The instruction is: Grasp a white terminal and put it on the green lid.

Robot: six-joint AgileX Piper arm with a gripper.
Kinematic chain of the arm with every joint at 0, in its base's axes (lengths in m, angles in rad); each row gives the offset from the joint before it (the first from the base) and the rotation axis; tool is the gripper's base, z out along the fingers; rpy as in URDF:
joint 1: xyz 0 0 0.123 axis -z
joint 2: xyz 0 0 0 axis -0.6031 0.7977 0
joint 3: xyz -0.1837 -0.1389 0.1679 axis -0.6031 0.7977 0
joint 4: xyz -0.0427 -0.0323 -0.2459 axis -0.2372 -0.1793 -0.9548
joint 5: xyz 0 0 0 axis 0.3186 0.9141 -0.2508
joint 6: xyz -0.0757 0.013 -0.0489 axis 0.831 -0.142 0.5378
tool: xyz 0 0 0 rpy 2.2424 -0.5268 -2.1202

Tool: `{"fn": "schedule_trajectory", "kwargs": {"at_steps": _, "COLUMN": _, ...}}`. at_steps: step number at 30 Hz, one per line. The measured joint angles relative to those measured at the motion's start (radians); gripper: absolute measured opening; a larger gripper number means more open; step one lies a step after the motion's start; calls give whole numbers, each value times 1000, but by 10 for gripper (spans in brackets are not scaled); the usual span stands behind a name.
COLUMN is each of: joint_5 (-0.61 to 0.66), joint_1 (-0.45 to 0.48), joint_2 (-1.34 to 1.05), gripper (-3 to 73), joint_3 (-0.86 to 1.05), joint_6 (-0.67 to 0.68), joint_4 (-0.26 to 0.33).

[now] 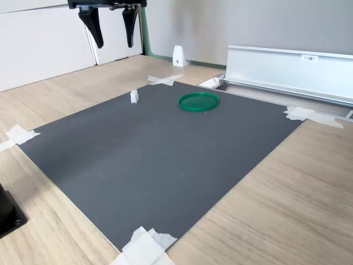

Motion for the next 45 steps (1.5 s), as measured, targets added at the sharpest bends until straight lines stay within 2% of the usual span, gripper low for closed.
{"fn": "schedule_trajectory", "kwargs": {"at_steps": 9, "joint_5": -122, "joint_1": 0, "joint_2": 16, "gripper": 658, "joint_3": 89, "joint_6": 9, "joint_4": -43}}
{"fn": "schedule_trajectory", "kwargs": {"at_steps": 19, "joint_5": -237, "joint_1": 0, "joint_2": 43, "gripper": 657, "joint_3": 201, "joint_6": 31, "joint_4": -43}}
{"fn": "schedule_trajectory", "kwargs": {"at_steps": 45, "joint_5": -291, "joint_1": 0, "joint_2": 155, "gripper": 641, "joint_3": 193, "joint_6": 9, "joint_4": -39}}
